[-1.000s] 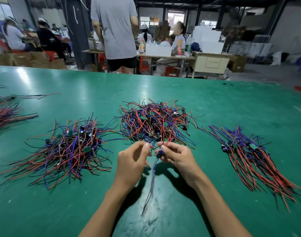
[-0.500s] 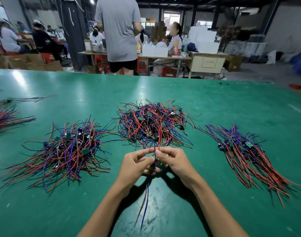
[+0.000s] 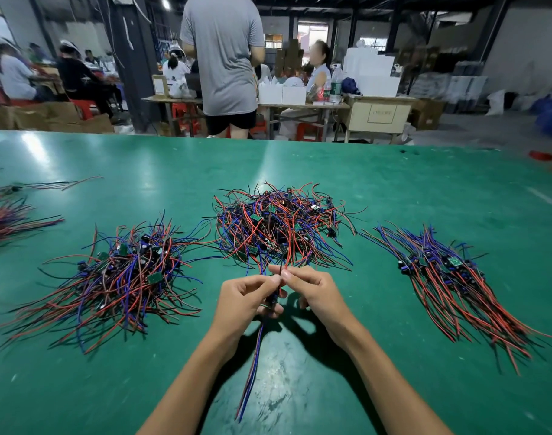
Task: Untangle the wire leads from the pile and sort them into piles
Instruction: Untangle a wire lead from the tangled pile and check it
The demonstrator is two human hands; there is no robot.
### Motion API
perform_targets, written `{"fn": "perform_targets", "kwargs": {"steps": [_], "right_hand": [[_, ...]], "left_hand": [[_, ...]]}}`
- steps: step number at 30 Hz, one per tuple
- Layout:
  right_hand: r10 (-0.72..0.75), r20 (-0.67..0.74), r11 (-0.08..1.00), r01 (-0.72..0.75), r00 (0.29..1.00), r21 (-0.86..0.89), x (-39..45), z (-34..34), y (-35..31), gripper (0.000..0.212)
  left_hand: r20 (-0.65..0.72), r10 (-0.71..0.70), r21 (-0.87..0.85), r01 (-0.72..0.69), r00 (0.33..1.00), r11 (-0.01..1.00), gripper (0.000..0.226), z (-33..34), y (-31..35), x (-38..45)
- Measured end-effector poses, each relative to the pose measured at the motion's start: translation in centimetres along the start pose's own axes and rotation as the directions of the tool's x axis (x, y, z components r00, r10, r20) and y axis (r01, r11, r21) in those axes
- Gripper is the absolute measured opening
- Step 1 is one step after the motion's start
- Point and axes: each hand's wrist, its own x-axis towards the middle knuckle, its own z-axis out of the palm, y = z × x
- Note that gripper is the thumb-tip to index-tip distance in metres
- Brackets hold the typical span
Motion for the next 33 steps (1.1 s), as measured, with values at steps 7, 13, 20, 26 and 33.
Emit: {"fn": "perform_targets", "kwargs": {"steps": [7, 13, 20, 26, 33], "right_hand": [[-0.021, -0.022, 0.998, 0.02, 1.0, -0.051, -0.1, 0.7, 0.1, 0.025], [-0.021, -0.057, 1.0, 0.02, 0.998, -0.01, -0.3, 1.4, 0.1, 0.026], [0.025, -0.204, 0.999, -0.017, 0.979, 0.042, 0.0, 2.2, 0.4, 0.031], [0.091, -0.394, 0.984, -0.023, 0.915, 0.174, 0.8, 1.2, 0.3, 0.032], [0.312, -0.331, 0.829, -0.084, 0.891, 0.553, 1.1, 0.2, -0.4, 0.024]], "left_hand": [[0.009, 0.011, 0.003, -0.011, 1.0, 1.0, 0.013, -0.1, 0.1, 0.0], [-0.001, 0.049, -0.003, -0.049, 0.999, 0.999, 0.011, 0.4, 0.0, 0.0], [-0.009, 0.038, -0.019, -0.038, 0.999, 0.999, 0.007, 0.5, 0.0, -0.1], [0.074, 0.002, 0.053, -0.006, 0.997, 0.999, 0.005, 0.7, -0.1, -0.4], [0.155, -0.006, 0.109, -0.011, 0.988, 0.994, 0.009, 0.4, 0.1, -0.5]]}}
